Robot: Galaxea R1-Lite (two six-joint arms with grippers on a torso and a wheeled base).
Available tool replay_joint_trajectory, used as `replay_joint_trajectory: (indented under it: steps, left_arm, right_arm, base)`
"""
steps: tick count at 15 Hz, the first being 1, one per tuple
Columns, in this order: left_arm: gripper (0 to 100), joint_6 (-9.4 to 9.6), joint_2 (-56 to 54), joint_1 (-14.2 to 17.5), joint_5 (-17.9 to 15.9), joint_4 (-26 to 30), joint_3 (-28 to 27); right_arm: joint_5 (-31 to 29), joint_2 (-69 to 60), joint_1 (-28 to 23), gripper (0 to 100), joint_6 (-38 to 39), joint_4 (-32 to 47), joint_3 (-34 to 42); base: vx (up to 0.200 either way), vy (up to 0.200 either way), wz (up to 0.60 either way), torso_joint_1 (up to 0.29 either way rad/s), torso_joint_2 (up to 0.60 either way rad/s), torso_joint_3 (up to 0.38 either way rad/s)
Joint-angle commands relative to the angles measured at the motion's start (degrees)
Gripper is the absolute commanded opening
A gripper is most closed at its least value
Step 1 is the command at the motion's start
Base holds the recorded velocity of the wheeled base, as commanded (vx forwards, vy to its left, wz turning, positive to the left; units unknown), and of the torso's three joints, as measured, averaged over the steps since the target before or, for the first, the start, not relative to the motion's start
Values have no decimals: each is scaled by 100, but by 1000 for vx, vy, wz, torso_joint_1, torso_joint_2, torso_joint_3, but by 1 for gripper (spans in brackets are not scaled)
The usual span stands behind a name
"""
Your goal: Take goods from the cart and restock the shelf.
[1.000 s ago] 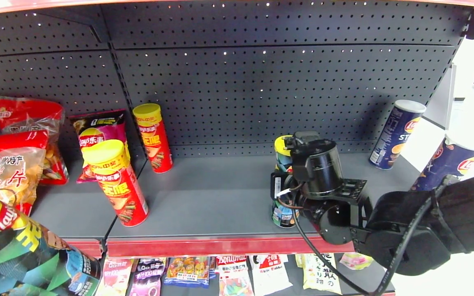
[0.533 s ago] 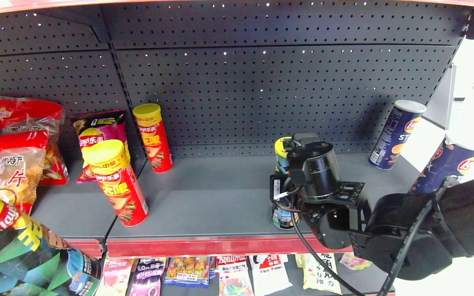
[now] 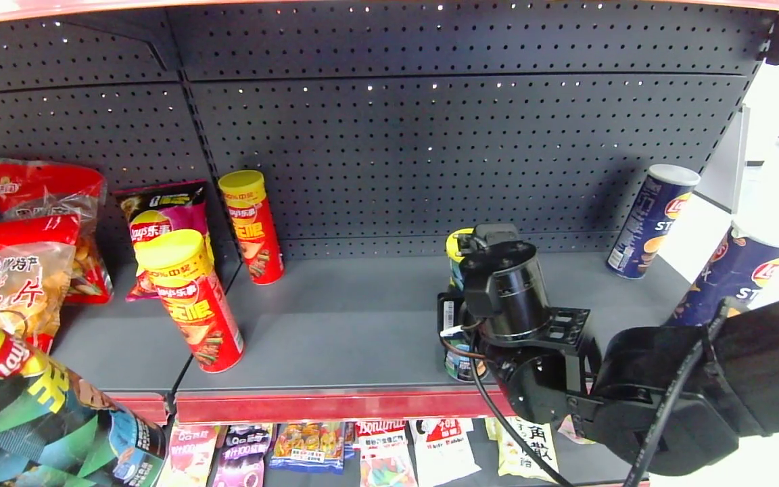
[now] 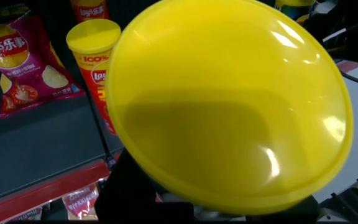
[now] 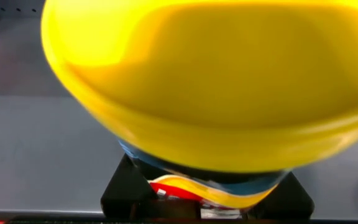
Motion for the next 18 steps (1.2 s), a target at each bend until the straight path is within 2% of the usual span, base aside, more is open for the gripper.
replay_joint_trajectory:
  steps: [1,18]
  left_arm:
    - [0,-1,-4,0,1,1,1]
    - [0,-1,-83,0,1,1,-7]
  right_arm:
    - [-18,78,-33,0,-11,-97,-44]
    - [-185,43,-156,0,-3,-159,-53]
  base:
    - [0,0,0,0,0,0]
    - [0,0,0,0,0,0]
